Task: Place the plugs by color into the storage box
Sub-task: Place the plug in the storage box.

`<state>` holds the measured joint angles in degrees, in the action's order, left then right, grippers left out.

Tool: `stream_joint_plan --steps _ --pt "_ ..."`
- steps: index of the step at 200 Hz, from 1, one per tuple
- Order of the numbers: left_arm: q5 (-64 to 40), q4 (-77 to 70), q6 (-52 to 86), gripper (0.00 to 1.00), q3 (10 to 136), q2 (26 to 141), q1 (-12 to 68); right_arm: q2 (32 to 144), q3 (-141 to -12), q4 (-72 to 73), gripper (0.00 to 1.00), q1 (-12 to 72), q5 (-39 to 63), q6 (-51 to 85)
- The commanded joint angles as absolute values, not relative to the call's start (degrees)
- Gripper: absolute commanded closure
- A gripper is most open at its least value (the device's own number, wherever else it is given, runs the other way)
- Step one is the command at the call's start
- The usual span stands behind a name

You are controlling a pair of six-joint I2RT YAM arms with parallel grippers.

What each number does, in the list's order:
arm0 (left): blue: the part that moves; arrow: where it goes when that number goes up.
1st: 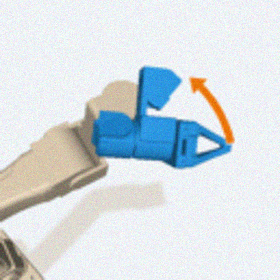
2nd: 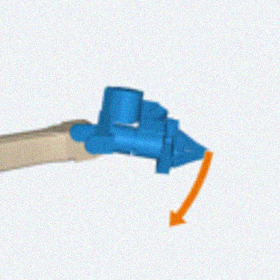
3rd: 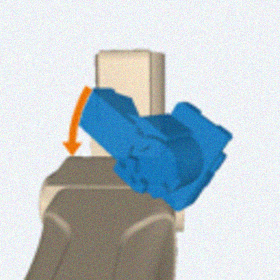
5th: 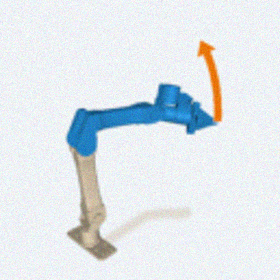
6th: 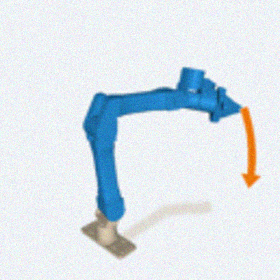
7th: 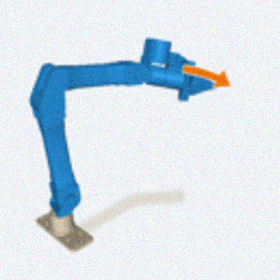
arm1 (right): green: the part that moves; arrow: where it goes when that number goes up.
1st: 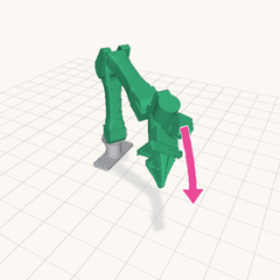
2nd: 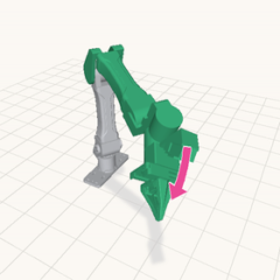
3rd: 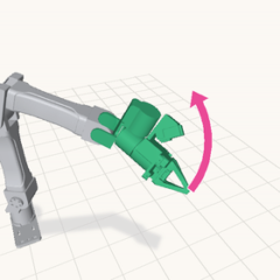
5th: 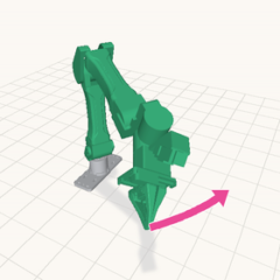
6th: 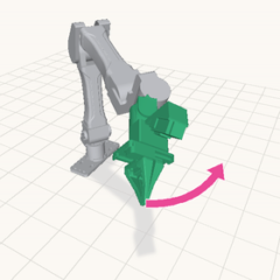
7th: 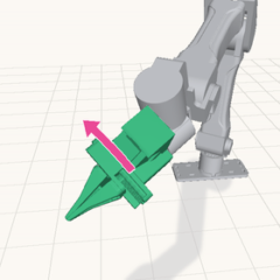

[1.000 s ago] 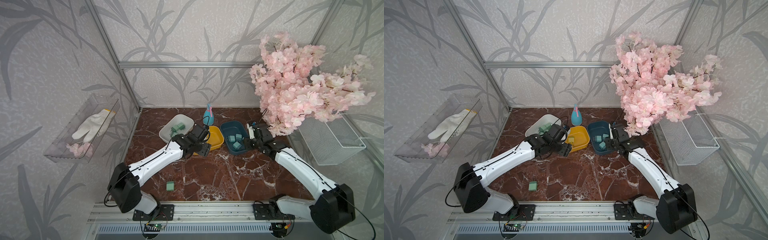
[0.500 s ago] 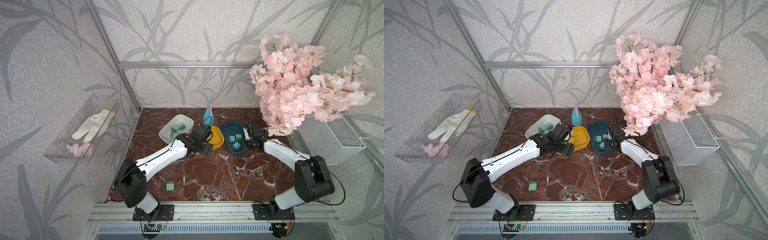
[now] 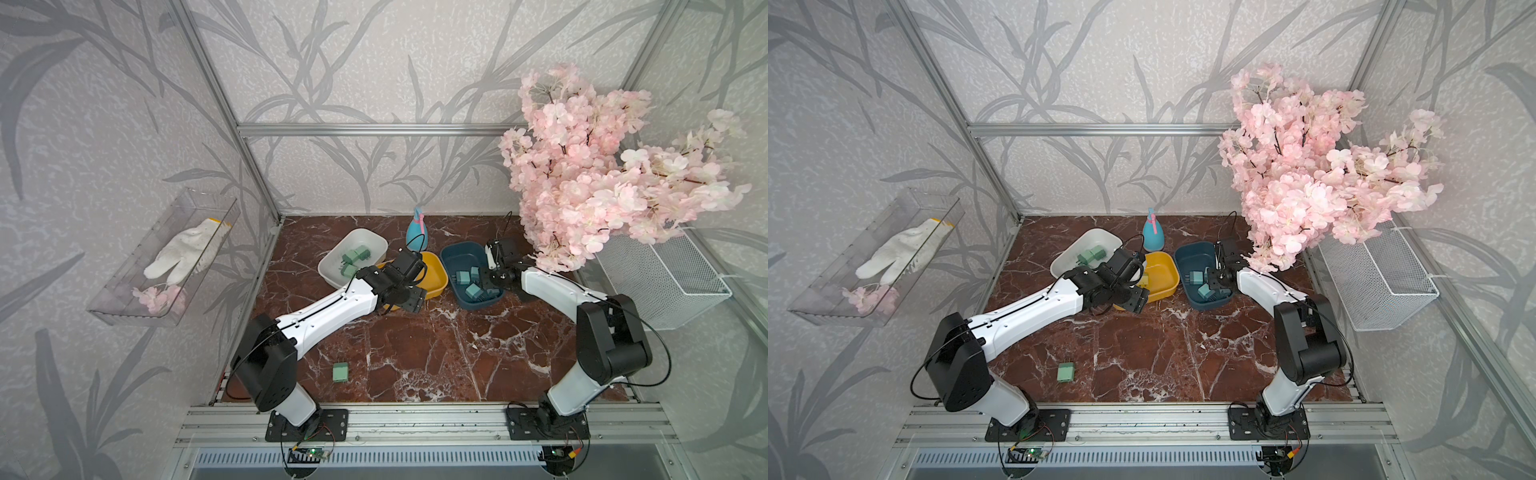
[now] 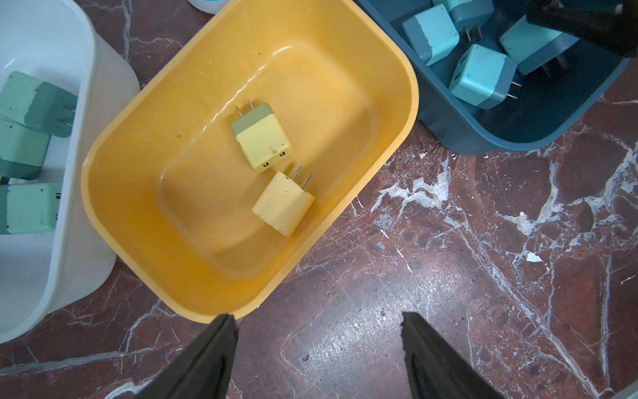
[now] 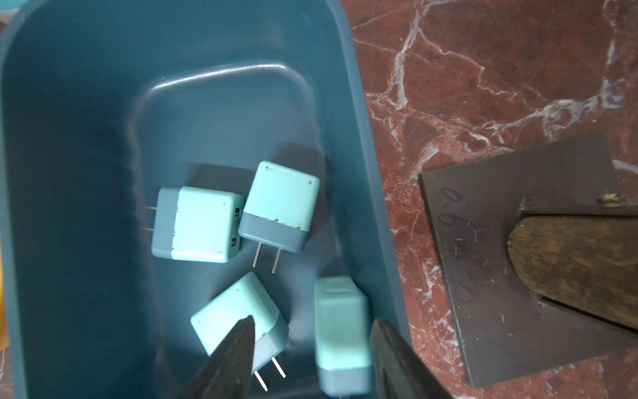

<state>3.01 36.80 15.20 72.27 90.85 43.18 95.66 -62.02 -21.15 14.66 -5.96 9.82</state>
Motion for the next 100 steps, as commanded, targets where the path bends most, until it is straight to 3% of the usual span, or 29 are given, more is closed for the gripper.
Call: stream_joint_plan --steps 1,100 --pt "4.0 37.6 15.5 0.22 72.7 91.5 43.3 94.7 -62.7 -22.1 0.40 14.6 -5.7 10.4" --pt "5.3 38.3 16.7 0.22 72.6 93.0 43.3 88.2 -59.5 -21.4 0.40 14.6 1.5 11.2"
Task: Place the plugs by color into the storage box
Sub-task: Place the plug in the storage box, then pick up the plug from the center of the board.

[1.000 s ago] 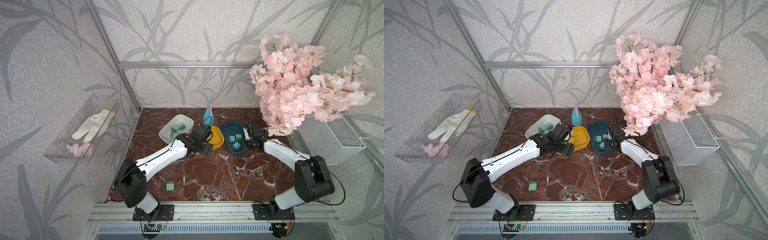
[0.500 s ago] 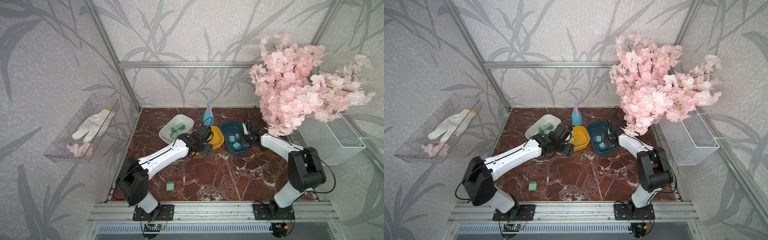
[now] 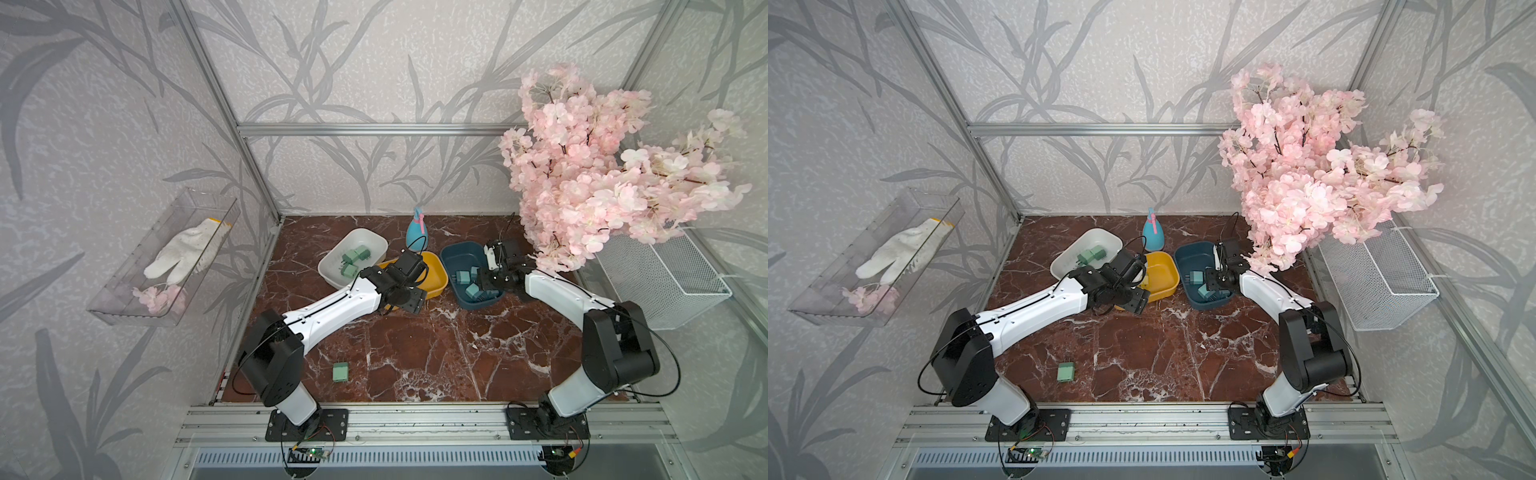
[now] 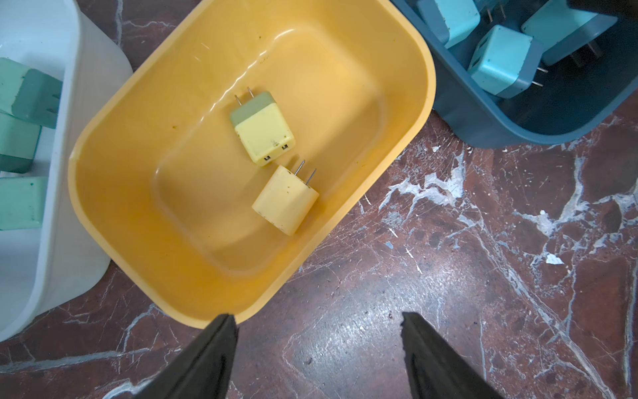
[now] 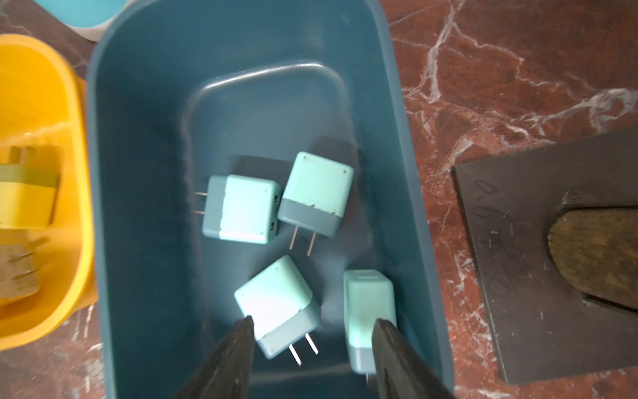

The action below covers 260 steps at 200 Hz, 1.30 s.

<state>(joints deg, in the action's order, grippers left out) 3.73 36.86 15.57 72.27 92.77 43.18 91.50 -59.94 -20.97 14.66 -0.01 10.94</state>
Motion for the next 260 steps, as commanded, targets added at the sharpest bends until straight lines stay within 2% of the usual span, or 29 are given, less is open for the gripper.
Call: stream_joint_plan --steps 1,28,53,96,195,260 --pt "5.4 38.3 16.7 0.22 72.6 93.0 43.4 88.1 -59.5 -21.5 0.40 14.7 1.6 11.2" --pt "5.8 40.8 18.3 0.22 72.4 91.9 43.3 85.1 -59.5 -22.3 0.40 14.7 3.6 11.0" --pt "5.6 49.4 22.5 0.22 73.6 90.3 43.4 81.6 -59.0 -23.0 0.40 15.9 4.5 11.6" --pt "7.0 56.0 30.5 0.22 65.4 81.5 43.4 77.5 -56.8 -20.8 0.40 20.8 4.1 13.3" --pt "5.8 62.5 43.3 0.21 49.4 67.6 43.4 79.9 -55.9 -17.6 0.40 27.0 3.7 16.0" --pt "3.5 61.7 50.6 0.19 43.2 63.1 43.3 79.9 -55.0 -17.6 0.40 28.3 3.0 16.9"
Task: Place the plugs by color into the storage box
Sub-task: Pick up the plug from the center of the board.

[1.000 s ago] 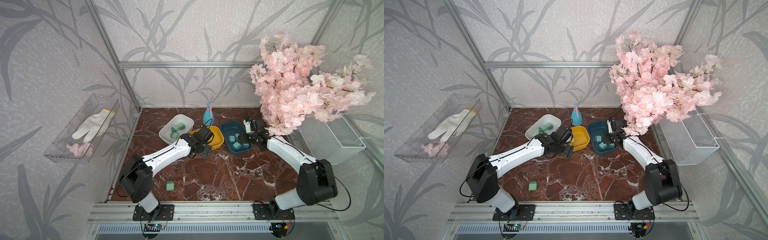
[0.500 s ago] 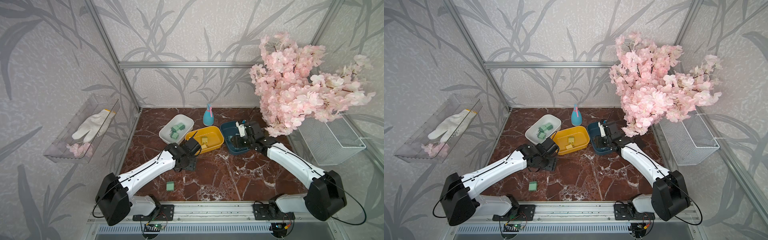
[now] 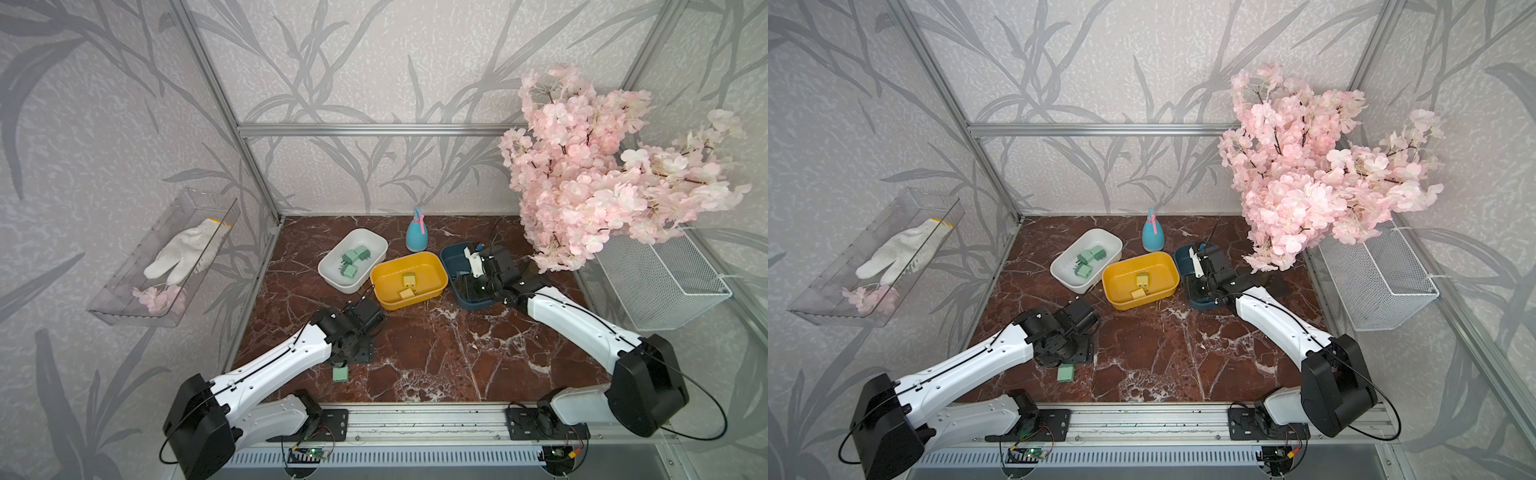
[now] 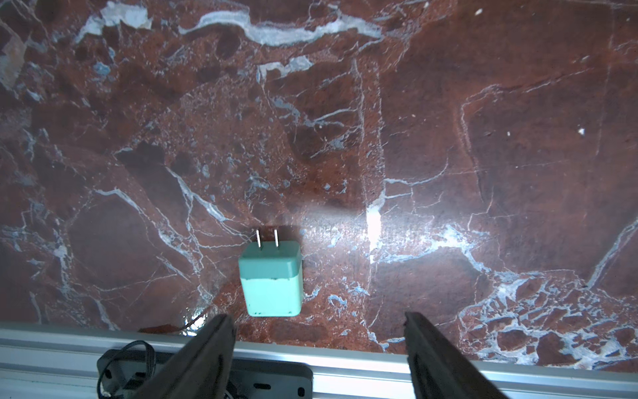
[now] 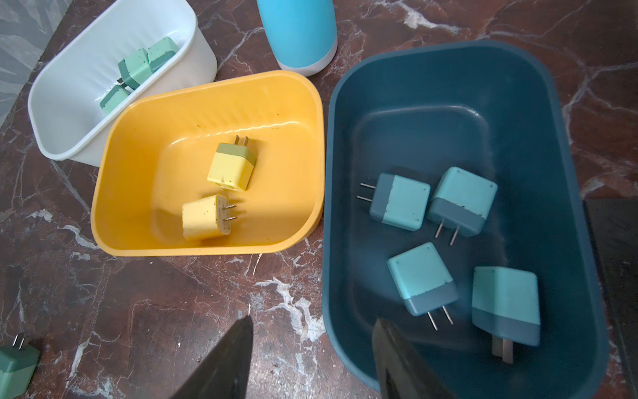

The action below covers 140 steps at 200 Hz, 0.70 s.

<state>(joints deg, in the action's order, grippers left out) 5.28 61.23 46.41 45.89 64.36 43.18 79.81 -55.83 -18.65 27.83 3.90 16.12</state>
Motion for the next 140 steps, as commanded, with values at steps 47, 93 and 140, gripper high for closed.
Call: stream_joint_plan --steps 47,93,140 --pt "2.6 61.2 54.2 0.18 40.4 62.1 43.3 80.0 -54.6 -17.6 0.40 28.4 2.5 17.0" --pt "1.6 59.2 59.6 0.17 36.2 58.8 43.0 79.7 -54.4 -17.6 0.40 28.5 2.7 17.2" --pt "0.5 58.4 61.8 0.11 31.6 53.8 42.9 80.2 -54.2 -15.9 0.39 28.6 3.4 17.7"
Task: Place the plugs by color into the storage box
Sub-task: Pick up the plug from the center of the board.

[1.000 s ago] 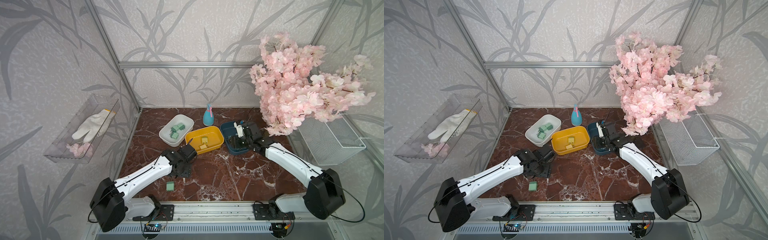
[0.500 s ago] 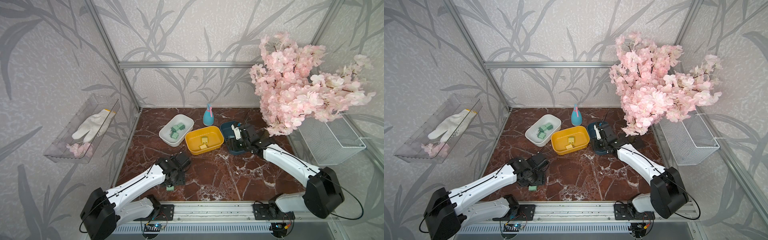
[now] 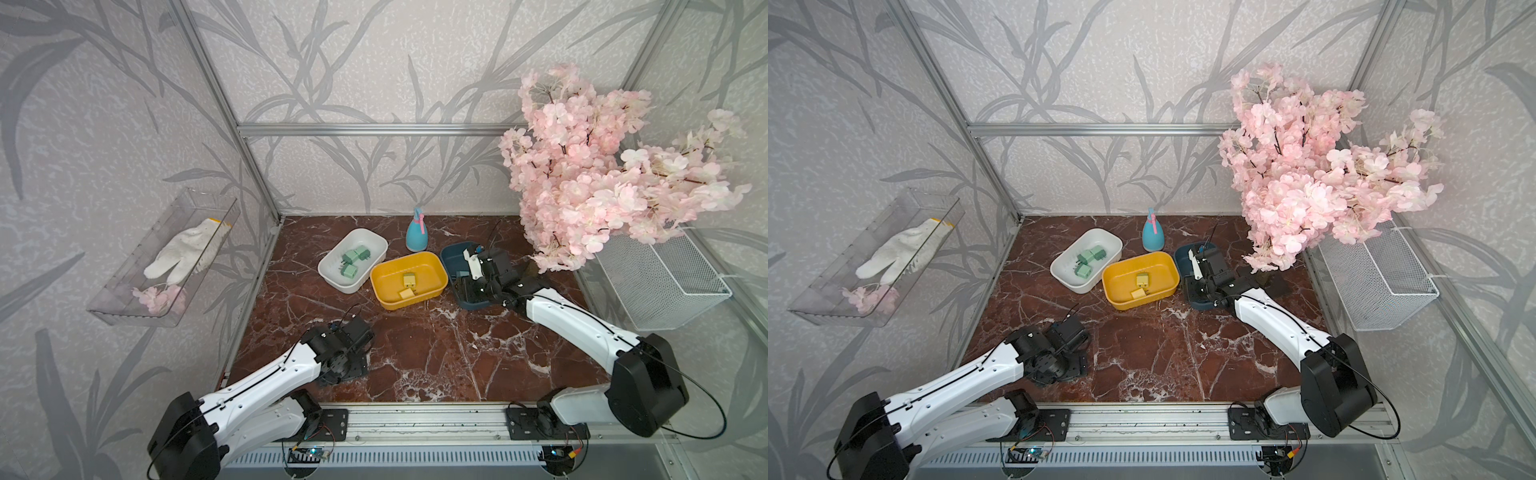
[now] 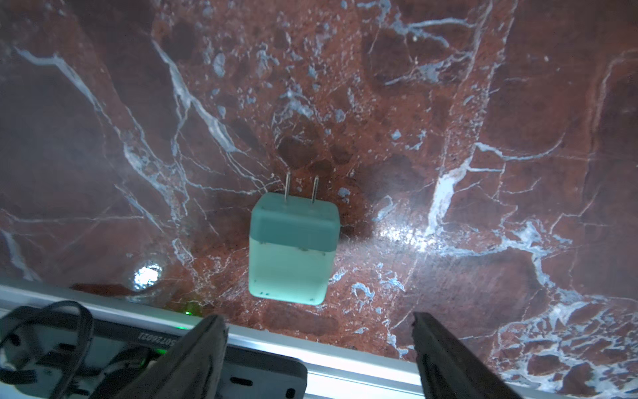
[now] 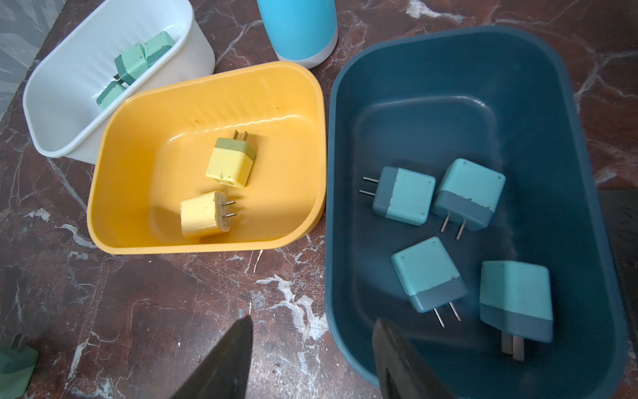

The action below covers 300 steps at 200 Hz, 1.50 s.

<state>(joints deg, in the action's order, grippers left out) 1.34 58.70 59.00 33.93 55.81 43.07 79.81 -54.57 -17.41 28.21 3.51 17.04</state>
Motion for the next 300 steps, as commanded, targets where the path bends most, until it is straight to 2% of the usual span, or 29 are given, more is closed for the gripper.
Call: stream_joint_plan --steps 1,78,121,188,252,267,275,287,300 --pt "0.5 58.4 61.9 0.11 31.5 53.7 42.9 80.3 -54.2 -15.9 0.39 28.6 3.4 17.6" --pt "6.0 53.9 61.4 0.14 29.6 56.4 41.1 80.9 -51.9 -15.1 0.40 28.7 4.0 18.2" --pt "2.3 47.5 56.6 0.20 27.1 59.0 35.5 80.3 -51.7 -15.8 0.39 28.7 3.6 17.9" --pt "-0.3 48.1 57.2 0.29 26.6 61.1 35.4 81.2 -52.2 -15.6 0.39 28.7 3.2 17.8" --pt "-2.3 47.0 56.3 0.53 26.8 62.3 36.4 83.1 -54.3 -16.2 0.40 28.7 3.7 17.2" --pt "-2.1 47.2 56.1 0.62 27.4 62.4 36.8 83.1 -54.7 -16.4 0.40 28.7 3.6 17.0" --pt "-1.8 47.4 56.0 0.63 27.8 62.5 36.9 83.1 -54.7 -16.3 0.39 28.7 3.4 17.0" --pt "-1.2 47.7 55.6 0.72 28.6 62.6 37.0 82.8 -54.5 -16.3 0.39 28.7 3.4 17.0" --pt "0.0 48.3 55.1 0.74 30.1 63.0 37.1 82.4 -54.0 -16.1 0.39 28.7 3.5 17.1"
